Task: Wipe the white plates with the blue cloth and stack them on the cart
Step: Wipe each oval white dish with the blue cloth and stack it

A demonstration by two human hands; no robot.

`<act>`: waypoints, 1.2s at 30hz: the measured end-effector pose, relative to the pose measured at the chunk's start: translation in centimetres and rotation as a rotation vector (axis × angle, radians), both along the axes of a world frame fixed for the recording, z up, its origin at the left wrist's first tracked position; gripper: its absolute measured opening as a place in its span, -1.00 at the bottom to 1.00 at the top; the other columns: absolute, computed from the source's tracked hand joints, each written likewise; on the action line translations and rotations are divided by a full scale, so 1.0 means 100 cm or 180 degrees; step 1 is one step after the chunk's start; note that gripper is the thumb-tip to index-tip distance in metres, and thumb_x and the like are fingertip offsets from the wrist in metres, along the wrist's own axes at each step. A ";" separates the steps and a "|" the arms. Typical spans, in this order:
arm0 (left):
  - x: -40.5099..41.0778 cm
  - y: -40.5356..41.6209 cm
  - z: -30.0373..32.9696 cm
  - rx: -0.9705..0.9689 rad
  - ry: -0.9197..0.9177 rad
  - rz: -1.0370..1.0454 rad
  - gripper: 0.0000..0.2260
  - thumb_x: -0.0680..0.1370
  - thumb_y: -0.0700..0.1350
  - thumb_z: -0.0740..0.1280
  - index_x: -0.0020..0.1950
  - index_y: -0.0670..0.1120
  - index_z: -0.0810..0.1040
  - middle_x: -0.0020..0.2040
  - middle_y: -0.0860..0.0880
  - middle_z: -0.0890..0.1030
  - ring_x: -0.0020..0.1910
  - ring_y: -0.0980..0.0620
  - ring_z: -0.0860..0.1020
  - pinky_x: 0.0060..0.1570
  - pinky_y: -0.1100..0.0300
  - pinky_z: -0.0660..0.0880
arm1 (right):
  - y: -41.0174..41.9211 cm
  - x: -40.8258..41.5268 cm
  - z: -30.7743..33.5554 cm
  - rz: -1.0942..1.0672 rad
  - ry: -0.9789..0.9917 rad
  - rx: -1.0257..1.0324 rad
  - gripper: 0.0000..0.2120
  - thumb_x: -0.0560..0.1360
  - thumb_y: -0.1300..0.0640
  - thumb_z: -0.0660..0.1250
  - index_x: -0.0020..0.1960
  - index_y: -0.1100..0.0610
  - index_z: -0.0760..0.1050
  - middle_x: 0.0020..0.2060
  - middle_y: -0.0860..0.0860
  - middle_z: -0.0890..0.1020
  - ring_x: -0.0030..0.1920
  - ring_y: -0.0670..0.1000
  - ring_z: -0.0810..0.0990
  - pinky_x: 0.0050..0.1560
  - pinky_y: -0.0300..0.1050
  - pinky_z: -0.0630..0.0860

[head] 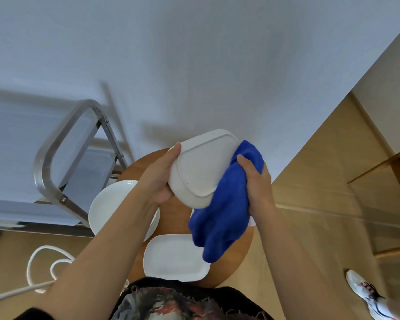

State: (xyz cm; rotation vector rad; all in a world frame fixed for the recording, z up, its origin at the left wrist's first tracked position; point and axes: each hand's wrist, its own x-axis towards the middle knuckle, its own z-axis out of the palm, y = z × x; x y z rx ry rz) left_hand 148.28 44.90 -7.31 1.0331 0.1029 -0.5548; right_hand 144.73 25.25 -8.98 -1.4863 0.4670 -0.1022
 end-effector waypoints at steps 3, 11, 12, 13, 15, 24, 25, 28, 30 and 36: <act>-0.005 -0.014 -0.002 -0.0146 0.0121 0.0295 -0.68 0.61 0.08 0.15 0.22 -0.07 0.51 0.00 -0.04 0.70 -0.05 0.04 0.67 -0.13 0.15 0.59 | 0.020 -0.003 0.001 0.0508 0.0075 -0.0440 -0.80 0.49 -0.12 0.26 0.03 -0.44 0.43 -0.01 -0.15 0.64 0.12 -0.04 0.60 0.17 0.08 0.50; -0.016 -0.026 -0.012 -0.0117 0.0202 0.0518 -0.69 0.59 0.13 0.19 0.04 -0.05 0.60 -0.05 -0.09 0.71 -0.05 0.00 0.68 -0.15 0.18 0.61 | 0.077 -0.016 0.002 0.0808 -0.0220 -0.1222 -0.47 0.58 -0.11 0.20 0.50 -0.09 0.16 0.41 -0.04 0.29 0.29 -0.10 0.37 -0.11 -0.65 0.26; -0.016 -0.024 -0.013 -0.0184 0.0242 0.0512 -0.67 0.59 0.14 0.18 0.06 -0.06 0.60 -0.04 -0.09 0.70 -0.03 -0.01 0.67 -0.13 0.17 0.61 | 0.080 -0.017 0.002 0.0854 -0.0263 -0.1205 -0.48 0.58 -0.09 0.21 0.49 -0.10 0.18 0.40 -0.03 0.31 0.33 -0.08 0.37 0.00 -0.58 0.29; -0.016 -0.021 -0.013 -0.0284 0.0300 0.0509 -0.65 0.59 0.14 0.17 0.06 -0.08 0.60 -0.04 -0.11 0.70 -0.04 -0.02 0.68 -0.15 0.16 0.62 | 0.083 -0.019 0.002 0.0905 -0.0337 -0.1229 -0.49 0.58 -0.07 0.22 0.49 -0.10 0.19 0.40 -0.02 0.32 0.34 -0.05 0.36 0.14 -0.47 0.34; -0.012 -0.013 -0.012 -0.0451 0.0411 0.0536 -0.62 0.59 0.15 0.17 0.04 -0.11 0.61 -0.05 -0.13 0.70 -0.09 -0.03 0.68 -0.23 0.16 0.61 | 0.088 -0.026 -0.001 0.1116 -0.0454 -0.1515 -0.49 0.58 -0.04 0.23 0.49 -0.09 0.20 0.42 0.03 0.28 0.37 0.01 0.34 0.34 -0.12 0.37; -0.004 0.010 -0.010 -0.0862 0.0474 0.0512 -0.57 0.62 0.14 0.06 0.28 -0.11 0.48 0.13 -0.15 0.65 0.07 -0.10 0.64 -0.02 0.01 0.61 | 0.061 -0.042 -0.034 0.1359 -0.0917 -0.2952 -0.43 0.52 0.10 0.29 0.50 0.04 0.22 0.38 0.14 0.36 0.17 0.05 0.50 0.09 -0.47 0.31; -0.004 0.012 -0.010 -0.0884 0.0438 0.0539 -0.57 0.62 0.14 0.06 0.28 -0.10 0.48 0.14 -0.13 0.65 0.08 -0.09 0.64 -0.03 0.01 0.61 | 0.055 -0.041 -0.037 0.1332 -0.0772 -0.2890 -0.42 0.53 0.10 0.28 0.51 0.02 0.18 0.40 0.10 0.34 0.15 0.01 0.49 0.02 -0.51 0.31; -0.002 0.022 -0.007 -0.0918 0.0461 0.0658 -0.58 0.63 0.11 0.08 0.33 -0.10 0.46 0.10 -0.09 0.67 0.02 -0.06 0.66 -0.16 0.05 0.63 | 0.035 -0.036 -0.041 0.0996 -0.0211 -0.2544 -0.70 0.53 0.13 0.24 0.25 -0.03 0.41 0.19 -0.06 0.50 -0.04 -0.13 0.50 -0.05 -0.26 0.44; -0.002 0.026 -0.006 -0.0720 0.0356 0.0681 -0.58 0.60 0.11 0.13 0.36 -0.08 0.45 0.14 -0.08 0.65 0.07 -0.04 0.64 -0.13 0.08 0.62 | 0.024 -0.035 -0.041 0.0645 0.0077 -0.2185 -0.86 0.50 0.17 0.24 -0.12 -0.07 0.39 -0.14 -0.06 0.53 -0.13 -0.08 0.53 -0.02 0.07 0.52; -0.009 0.016 -0.007 -0.0191 0.0028 0.0497 -0.57 0.56 0.10 0.17 0.37 -0.04 0.42 0.20 -0.06 0.62 0.15 -0.01 0.60 -0.05 0.12 0.60 | 0.018 -0.032 -0.023 0.0274 0.0059 -0.1482 -0.95 0.35 -0.01 0.22 -0.18 -0.07 0.40 -0.23 -0.04 0.57 -0.15 -0.04 0.59 -0.04 0.15 0.56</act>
